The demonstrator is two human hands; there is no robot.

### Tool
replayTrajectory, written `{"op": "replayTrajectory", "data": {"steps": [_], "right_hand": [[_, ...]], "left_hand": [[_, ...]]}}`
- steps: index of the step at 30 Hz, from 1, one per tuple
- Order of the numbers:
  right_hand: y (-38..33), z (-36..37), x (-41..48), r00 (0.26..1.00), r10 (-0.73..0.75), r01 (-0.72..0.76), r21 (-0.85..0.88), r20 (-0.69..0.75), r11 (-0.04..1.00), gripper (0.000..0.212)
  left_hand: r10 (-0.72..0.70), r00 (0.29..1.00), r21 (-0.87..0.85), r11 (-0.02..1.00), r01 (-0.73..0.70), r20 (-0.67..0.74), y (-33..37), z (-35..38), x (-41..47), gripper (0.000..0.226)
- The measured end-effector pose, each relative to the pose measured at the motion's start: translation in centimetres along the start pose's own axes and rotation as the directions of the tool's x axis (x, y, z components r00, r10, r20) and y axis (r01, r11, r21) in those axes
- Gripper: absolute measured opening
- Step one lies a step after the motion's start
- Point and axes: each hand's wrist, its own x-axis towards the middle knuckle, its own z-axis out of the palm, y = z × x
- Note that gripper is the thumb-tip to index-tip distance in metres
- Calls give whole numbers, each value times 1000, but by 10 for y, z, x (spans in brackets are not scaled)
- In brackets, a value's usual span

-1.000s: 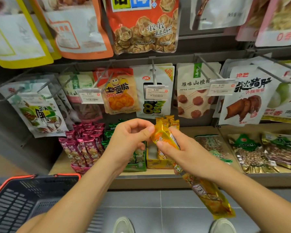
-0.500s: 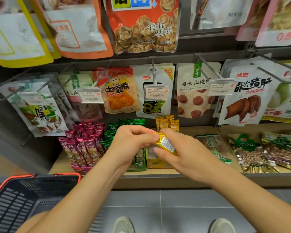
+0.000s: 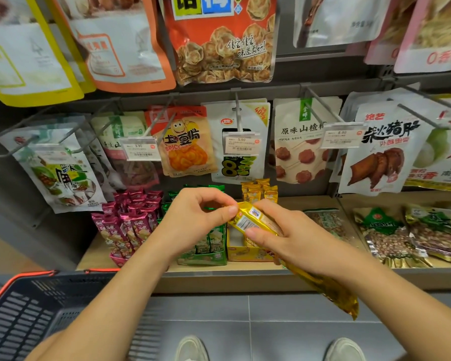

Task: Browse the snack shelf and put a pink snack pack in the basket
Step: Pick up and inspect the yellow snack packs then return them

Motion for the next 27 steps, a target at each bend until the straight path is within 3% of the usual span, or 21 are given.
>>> {"op": "replayTrajectory", "data": {"steps": [2,7,11,15,20,24,27], "right_hand": [[1,-2,1,999,-20,18,-61,-27,998,32],[1,-3,2,1000,-9,8,-75,-18,997,27],[1,-6,3,999,11,-16,-161,-30,987,40],[0,-5,3,1000,9,-11,-161,-14,987,39],[-1,-7,2,992,63,-59,-43,105,997,40],[1,-25,-4,903,167,-236,131,396,963,44],[4,-26,-8,895,148,-275,260,421,926,41]], "left_hand": [[13,999,1,1000,-13,45,2,-1,0,9],[63,994,99,993,-72,90,0,9,-2,42],[96,985,166,979,-119,143,-2,12,-2,42],[28,971,104,993,-54,237,-2,11,-1,40],[46,973,51,997,-59,225,0,2,-1,31],[28,990,-88,996,-16,138,-5,-24,0,34],[-30,991,-194,980,55,129,-11,-39,-1,36]]}}
